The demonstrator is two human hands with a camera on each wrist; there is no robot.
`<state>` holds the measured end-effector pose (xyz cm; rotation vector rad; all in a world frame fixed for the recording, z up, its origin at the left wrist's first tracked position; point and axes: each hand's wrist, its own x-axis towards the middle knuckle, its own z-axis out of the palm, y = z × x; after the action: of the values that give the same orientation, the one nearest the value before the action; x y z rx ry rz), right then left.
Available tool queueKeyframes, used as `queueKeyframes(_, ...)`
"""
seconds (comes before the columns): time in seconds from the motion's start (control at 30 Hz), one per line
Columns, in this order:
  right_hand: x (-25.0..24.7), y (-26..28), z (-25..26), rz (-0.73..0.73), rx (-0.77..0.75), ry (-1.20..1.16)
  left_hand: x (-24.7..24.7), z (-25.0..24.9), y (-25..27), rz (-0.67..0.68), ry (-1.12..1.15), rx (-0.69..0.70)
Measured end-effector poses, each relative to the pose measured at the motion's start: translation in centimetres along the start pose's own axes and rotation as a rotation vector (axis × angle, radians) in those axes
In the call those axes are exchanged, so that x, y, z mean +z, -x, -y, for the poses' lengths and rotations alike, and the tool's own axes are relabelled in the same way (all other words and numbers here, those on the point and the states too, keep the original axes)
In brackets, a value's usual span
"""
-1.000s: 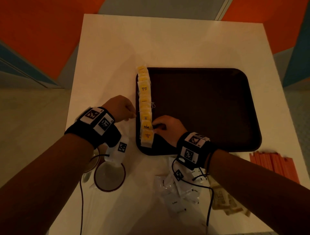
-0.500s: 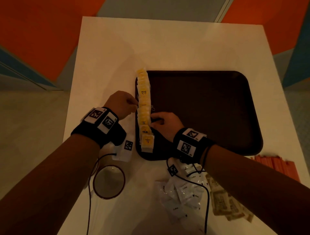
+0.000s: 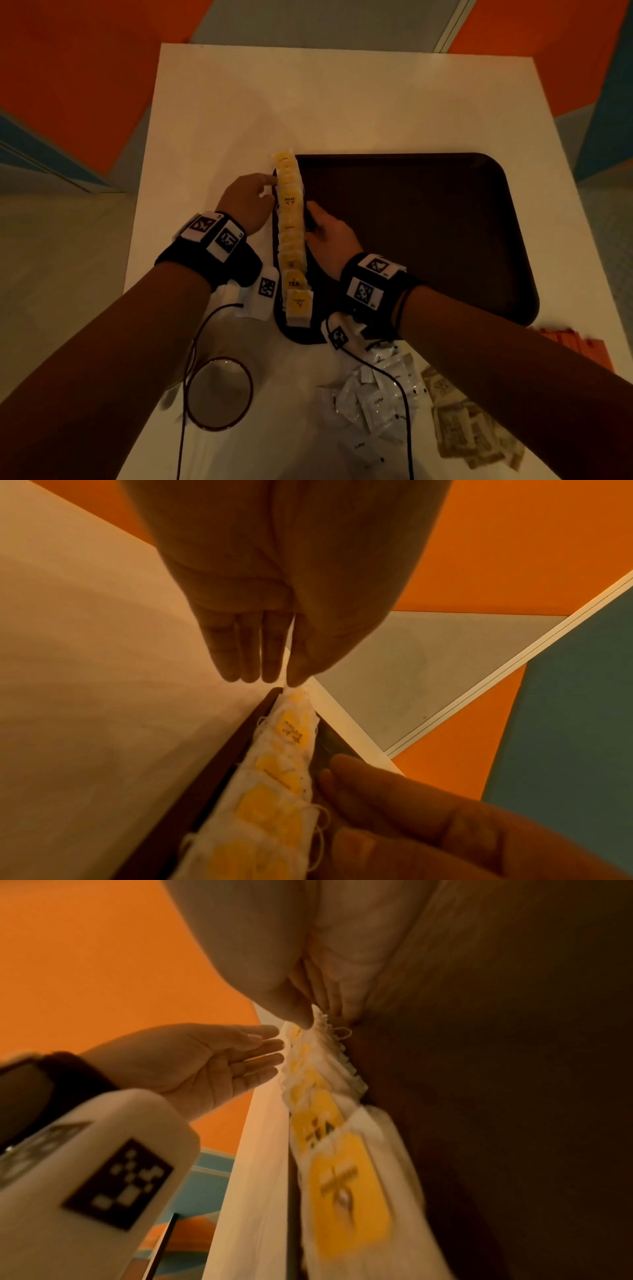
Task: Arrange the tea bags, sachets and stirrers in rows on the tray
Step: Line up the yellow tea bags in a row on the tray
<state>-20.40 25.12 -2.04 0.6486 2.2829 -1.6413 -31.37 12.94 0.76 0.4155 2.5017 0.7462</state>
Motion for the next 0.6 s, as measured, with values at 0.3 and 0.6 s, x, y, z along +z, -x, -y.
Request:
queueKeyframes(0.3, -0.4, -2.4, 1.1, -0.015, 0.015, 0.017, 0.0, -1.0, -1.4, 0.014, 0.028, 0.074)
queueKeyframes(0.6, 0.5, -4.9, 1.9, 0.022, 0.001, 0.078, 0.2, -1.2, -2.3, 0.034, 0.103, 0.083)
